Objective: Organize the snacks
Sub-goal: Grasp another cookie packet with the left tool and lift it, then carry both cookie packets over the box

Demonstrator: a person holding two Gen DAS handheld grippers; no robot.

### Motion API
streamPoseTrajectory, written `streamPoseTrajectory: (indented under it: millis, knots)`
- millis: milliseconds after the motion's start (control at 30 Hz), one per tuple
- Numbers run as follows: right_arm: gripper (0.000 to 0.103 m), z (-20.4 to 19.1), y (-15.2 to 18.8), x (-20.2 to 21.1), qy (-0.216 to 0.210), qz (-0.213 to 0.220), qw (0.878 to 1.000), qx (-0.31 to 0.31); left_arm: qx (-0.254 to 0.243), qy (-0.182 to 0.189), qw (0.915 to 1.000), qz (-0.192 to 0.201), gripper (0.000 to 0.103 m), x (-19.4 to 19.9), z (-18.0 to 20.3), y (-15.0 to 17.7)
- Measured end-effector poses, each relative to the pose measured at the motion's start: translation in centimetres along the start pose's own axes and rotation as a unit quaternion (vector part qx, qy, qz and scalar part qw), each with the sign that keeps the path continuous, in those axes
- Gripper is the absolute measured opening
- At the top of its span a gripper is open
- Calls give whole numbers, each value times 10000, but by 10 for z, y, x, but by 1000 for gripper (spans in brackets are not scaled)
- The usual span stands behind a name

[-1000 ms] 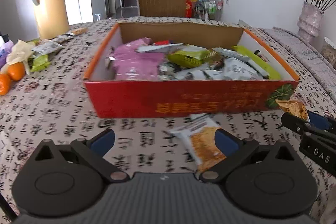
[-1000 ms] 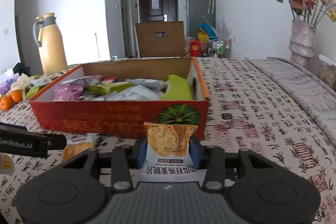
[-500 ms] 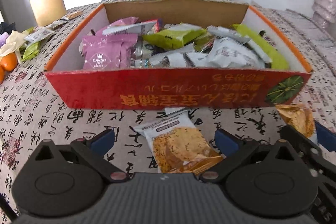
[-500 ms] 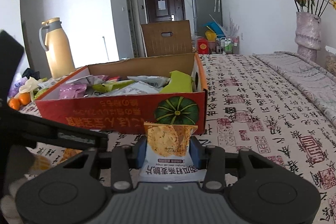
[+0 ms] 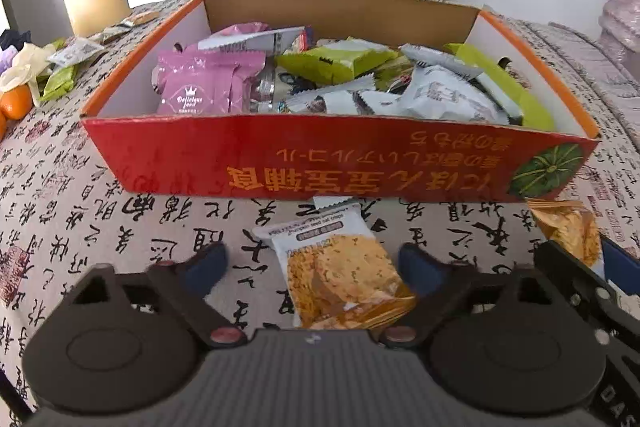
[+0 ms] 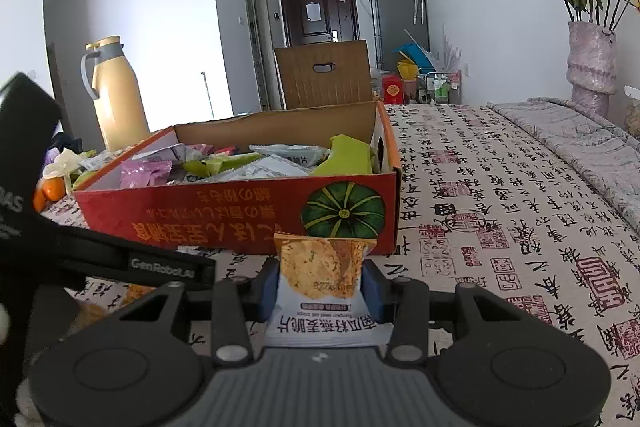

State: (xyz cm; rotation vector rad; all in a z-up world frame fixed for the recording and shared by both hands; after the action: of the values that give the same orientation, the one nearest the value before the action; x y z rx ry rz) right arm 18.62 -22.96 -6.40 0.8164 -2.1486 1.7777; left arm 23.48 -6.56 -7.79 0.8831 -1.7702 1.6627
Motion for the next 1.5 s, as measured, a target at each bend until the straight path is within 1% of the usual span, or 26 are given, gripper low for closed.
streamPoseTrajectory:
  millis: [133, 167, 200, 267, 367, 467, 600, 767, 900, 1033, 1233, 1333, 1500]
  knots:
    - [42, -1, 1, 0, 58, 6, 10000, 38, 12, -2, 10000, 94, 70, 5, -3, 1]
    - [42, -2, 1, 1, 62, 13, 10000, 52, 15, -9, 9999, 117, 64, 6, -5, 2]
    - [42, -2, 1, 1, 67, 19, 10000, 70, 13, -8, 9999, 137, 56, 7, -6, 2]
    - [42, -3, 1, 0, 89, 21, 9999, 97, -7, 6, 9998, 177, 47, 9, -8, 3]
    - [42, -4, 2, 0, 119, 15, 9998, 126, -63, 12, 9997, 230, 43, 11, -10, 5]
    - [42, -5, 2, 1, 150, 10, 9997, 169, -119, -13, 9996, 268, 41, 13, -11, 6]
    - [42, -7, 3, 6, 165, 33, 9996, 210, -193, 68, 9992, 347, 41, 20, -14, 8]
    - [42, -9, 1, 14, 121, 75, 9996, 242, -348, 103, 9972, 656, 41, 40, -15, 6]
    - [42, -15, -5, 20, 31, 172, 9994, 301, -339, 140, 9947, 956, 41, 58, -18, -2]
    - [42, -23, -19, 23, -30, 334, 9988, 370, -286, 148, 9913, 1273, 41, 74, -26, -16]
    - [42, -35, -49, 20, -70, 649, 9967, 475, -203, 34, 9855, 1686, 41, 87, -40, -49]
    - [42, -43, -66, 15, -101, 798, 9953, 535, -166, -21, 9826, 1851, 41, 89, -47, -66]
    - [42, -53, -91, -1, -123, 944, 9937, 597, -140, -131, 9796, 2000, 41, 82, -56, -92]
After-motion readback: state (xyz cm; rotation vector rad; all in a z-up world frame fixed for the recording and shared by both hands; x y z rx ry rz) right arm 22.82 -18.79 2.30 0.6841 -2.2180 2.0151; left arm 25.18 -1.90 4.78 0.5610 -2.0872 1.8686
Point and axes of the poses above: each gripper's, at about its wrist camera, not at the fingertips, and x roughly against the way its jaws point, z to its right, y to its underside, the point moved 4 cm from there along -x, roughly the way its jaws point, and after that the axes turned 7 degrees about -x, right-handed, at the moved point
